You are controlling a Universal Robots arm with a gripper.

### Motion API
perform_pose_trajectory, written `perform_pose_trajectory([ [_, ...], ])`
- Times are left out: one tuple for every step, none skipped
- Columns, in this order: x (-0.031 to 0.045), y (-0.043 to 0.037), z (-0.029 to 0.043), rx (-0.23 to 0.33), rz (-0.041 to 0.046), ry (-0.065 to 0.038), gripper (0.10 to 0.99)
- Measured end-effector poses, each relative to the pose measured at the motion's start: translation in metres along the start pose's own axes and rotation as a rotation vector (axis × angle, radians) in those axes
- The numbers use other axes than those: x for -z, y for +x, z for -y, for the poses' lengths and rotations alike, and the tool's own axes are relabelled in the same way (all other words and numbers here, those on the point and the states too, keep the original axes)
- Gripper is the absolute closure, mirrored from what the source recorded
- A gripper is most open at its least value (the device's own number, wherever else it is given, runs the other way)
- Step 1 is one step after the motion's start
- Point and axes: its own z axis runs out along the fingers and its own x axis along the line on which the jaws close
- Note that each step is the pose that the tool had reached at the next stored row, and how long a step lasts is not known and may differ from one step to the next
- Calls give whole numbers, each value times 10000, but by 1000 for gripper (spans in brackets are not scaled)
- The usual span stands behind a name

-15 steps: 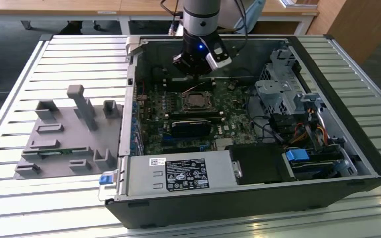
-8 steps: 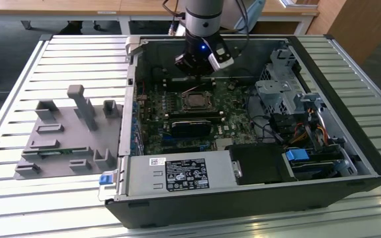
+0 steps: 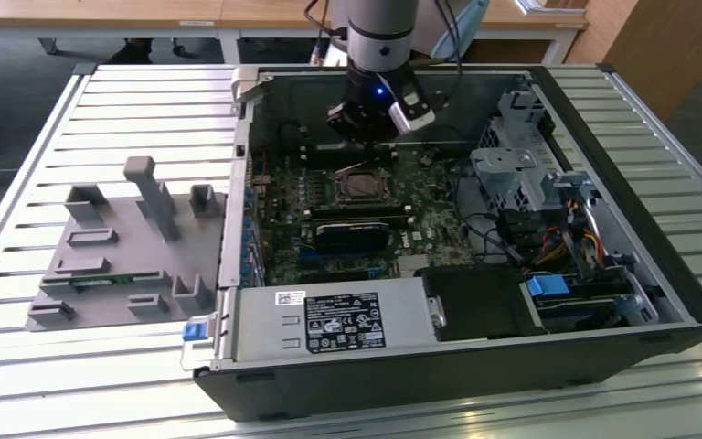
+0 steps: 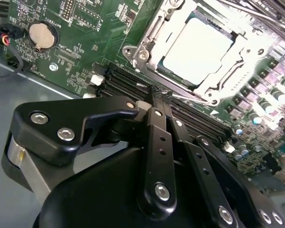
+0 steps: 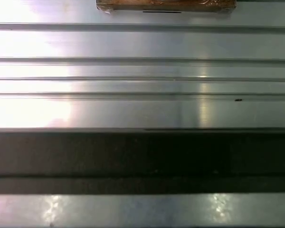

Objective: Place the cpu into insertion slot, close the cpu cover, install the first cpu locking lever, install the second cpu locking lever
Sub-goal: 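Install the first cpu locking lever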

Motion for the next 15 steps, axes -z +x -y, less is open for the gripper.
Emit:
perform_pose_trajectory([
  [-11,-4,0,0,0,0,965],
  [-19,-6,1,1,0,1,965],
  [-24,-7,1,0,-1,0,965],
  [-28,-8,1,-1,-1,1,965],
  [-30,-8,2,-1,-1,1,965],
  [-33,-8,2,-1,-1,1,965],
  [-35,-8,2,0,-1,1,965],
  [-37,-8,2,0,-1,1,965],
  [-40,-8,2,0,-1,0,965],
  [-42,-8,2,0,0,0,965],
  [-45,-8,2,0,0,0,965],
  [-47,-8,3,0,-1,1,965],
  [-50,-8,3,0,-1,0,965],
  [-53,-8,3,0,-1,0,965],
  [-55,-8,3,0,0,0,965],
])
